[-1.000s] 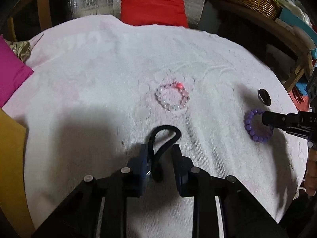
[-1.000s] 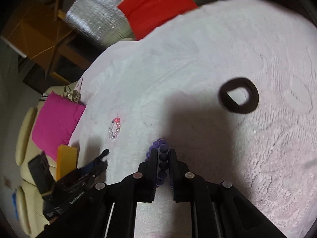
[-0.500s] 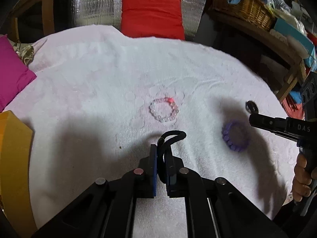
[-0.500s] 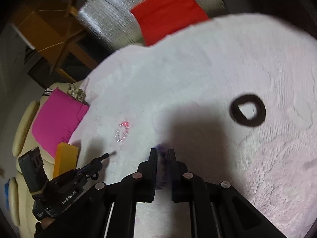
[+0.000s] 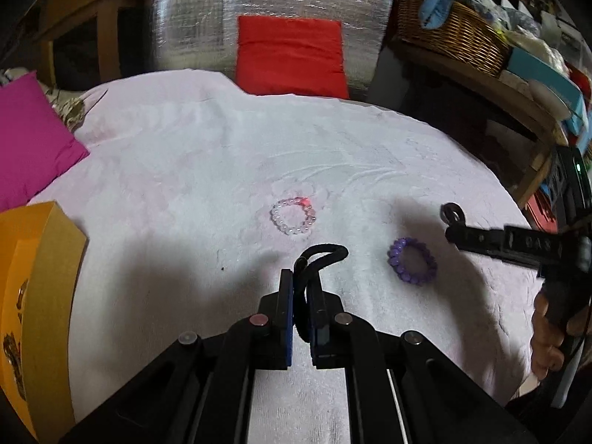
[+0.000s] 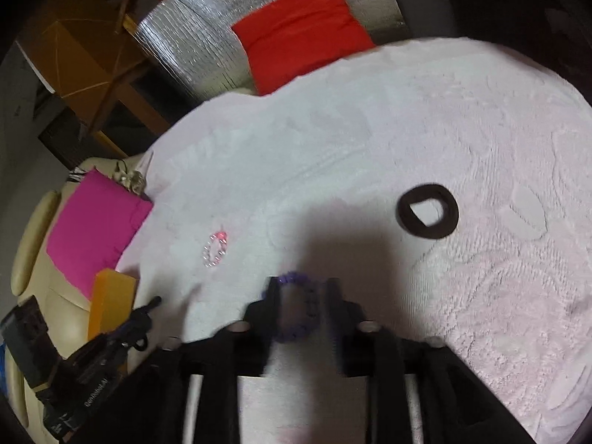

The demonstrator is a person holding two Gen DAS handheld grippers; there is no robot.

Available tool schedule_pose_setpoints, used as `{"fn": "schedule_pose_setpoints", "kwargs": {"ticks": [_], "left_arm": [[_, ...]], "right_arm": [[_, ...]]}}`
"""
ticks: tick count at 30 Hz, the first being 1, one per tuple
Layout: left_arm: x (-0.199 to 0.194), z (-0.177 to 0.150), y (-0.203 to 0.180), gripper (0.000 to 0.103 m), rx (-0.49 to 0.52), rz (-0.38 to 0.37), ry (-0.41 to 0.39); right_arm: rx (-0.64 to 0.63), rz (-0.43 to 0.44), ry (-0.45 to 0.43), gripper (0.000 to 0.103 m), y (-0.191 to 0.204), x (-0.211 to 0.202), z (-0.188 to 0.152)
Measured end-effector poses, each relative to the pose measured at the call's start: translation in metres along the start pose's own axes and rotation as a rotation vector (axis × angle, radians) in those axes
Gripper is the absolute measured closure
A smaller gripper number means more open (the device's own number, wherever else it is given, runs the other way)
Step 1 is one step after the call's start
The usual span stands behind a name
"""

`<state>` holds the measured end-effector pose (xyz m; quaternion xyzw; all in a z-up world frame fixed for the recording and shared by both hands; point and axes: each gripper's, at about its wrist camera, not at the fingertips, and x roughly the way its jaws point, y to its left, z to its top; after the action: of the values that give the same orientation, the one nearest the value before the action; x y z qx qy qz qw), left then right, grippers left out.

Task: Organize jewelry
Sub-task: 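Carry the hair clip and purple bracelet over the orange box with both tools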

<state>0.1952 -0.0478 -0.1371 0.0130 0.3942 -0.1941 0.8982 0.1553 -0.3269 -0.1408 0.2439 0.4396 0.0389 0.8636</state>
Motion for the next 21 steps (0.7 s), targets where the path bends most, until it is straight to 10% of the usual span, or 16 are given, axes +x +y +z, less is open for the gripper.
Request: {"fn": "schedule_pose_setpoints", "kwargs": {"ticks": [1, 12, 16, 21], "left_arm": [[0.001, 0.001, 0.002, 0.096, -0.011, 0.015, -0.001], [0.009, 0.003, 0.025, 0.096, -0.060, 0.086, 0.016], [0.008, 0.005, 0.027, 0.096, -0.066, 0.085, 0.014], [0.003, 0.006, 0.029, 0.096, -0.077, 0.085, -0.002]], "right_arm": [[-0.023, -0.004, 0.004, 0.035, 0.004, 0.002, -0.001], [-0.357, -0.215, 0.027, 0.035, 0.054, 0.047, -0.026], [-0.407, -0.272, 0.001, 0.079, 0.057, 0.048, -0.028], [-0.328, -0.223, -0.032, 0.092, 0.044, 0.034, -0.016]]}}
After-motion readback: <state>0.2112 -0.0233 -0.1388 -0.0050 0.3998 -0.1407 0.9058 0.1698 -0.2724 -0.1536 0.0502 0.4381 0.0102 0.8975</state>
